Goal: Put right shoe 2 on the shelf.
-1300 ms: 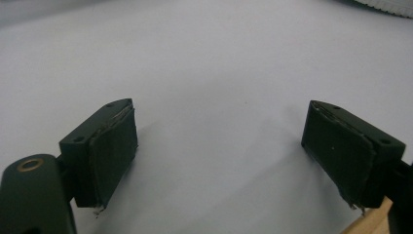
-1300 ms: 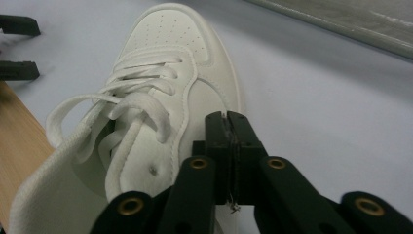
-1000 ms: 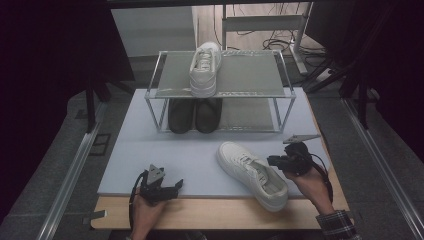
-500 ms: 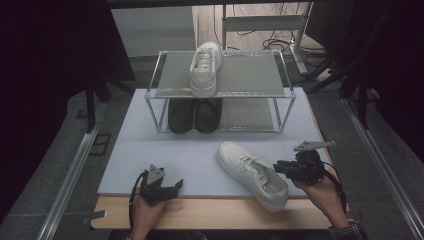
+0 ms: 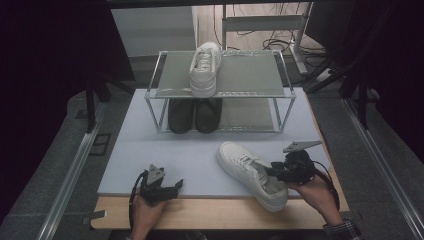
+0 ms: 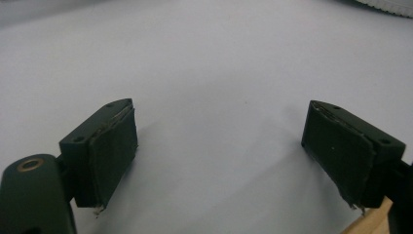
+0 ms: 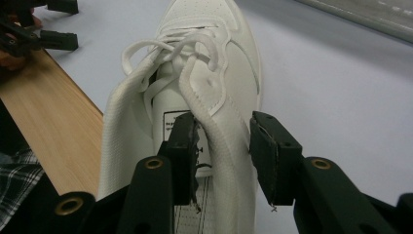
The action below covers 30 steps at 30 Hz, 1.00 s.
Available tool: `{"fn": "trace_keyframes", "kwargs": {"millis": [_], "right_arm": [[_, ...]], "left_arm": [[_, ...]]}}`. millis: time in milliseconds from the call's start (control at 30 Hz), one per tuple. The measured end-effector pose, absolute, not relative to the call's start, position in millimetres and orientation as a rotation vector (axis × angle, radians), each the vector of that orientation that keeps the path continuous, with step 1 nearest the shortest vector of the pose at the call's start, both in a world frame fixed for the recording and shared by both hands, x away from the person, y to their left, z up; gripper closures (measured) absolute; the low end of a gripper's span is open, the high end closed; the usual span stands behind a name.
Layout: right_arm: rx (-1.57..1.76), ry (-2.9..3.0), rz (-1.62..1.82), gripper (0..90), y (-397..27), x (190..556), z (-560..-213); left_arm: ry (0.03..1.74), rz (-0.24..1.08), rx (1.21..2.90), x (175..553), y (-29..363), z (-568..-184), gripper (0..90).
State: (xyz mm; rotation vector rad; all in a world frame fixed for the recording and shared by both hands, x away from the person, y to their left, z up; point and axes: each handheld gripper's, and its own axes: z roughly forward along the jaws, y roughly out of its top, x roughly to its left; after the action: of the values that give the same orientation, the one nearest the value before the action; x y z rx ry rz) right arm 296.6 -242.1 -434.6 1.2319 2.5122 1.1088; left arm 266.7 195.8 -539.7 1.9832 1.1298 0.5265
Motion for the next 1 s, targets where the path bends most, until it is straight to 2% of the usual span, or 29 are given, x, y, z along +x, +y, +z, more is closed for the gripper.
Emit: {"fn": "trace_keyframes", "kwargs": {"millis": [267, 467, 567, 1000], "right_arm": [[1.228, 2.529, 1.105, 62.7, -238.5, 303.5, -437.7], [1.265, 2.532, 1.099, 76.7, -237.5, 305.4, -438.5], [1.307, 2.535, 1.123, 80.2, -239.2, 307.0, -438.8], [1.506, 2.466, 1.264, 83.5, -245.7, 312.0, -436.9]], "left_arm": [[1.13, 0.526, 1.983, 266.7, 195.8, -539.7, 12.8], [1.13, 0.526, 1.983, 266.7, 195.8, -539.7, 12.7], [1.13, 0.526, 1.982, 266.7, 195.8, -539.7, 12.8], [1.13, 0.526, 1.982, 266.7, 195.8, -539.7, 12.7]]}}
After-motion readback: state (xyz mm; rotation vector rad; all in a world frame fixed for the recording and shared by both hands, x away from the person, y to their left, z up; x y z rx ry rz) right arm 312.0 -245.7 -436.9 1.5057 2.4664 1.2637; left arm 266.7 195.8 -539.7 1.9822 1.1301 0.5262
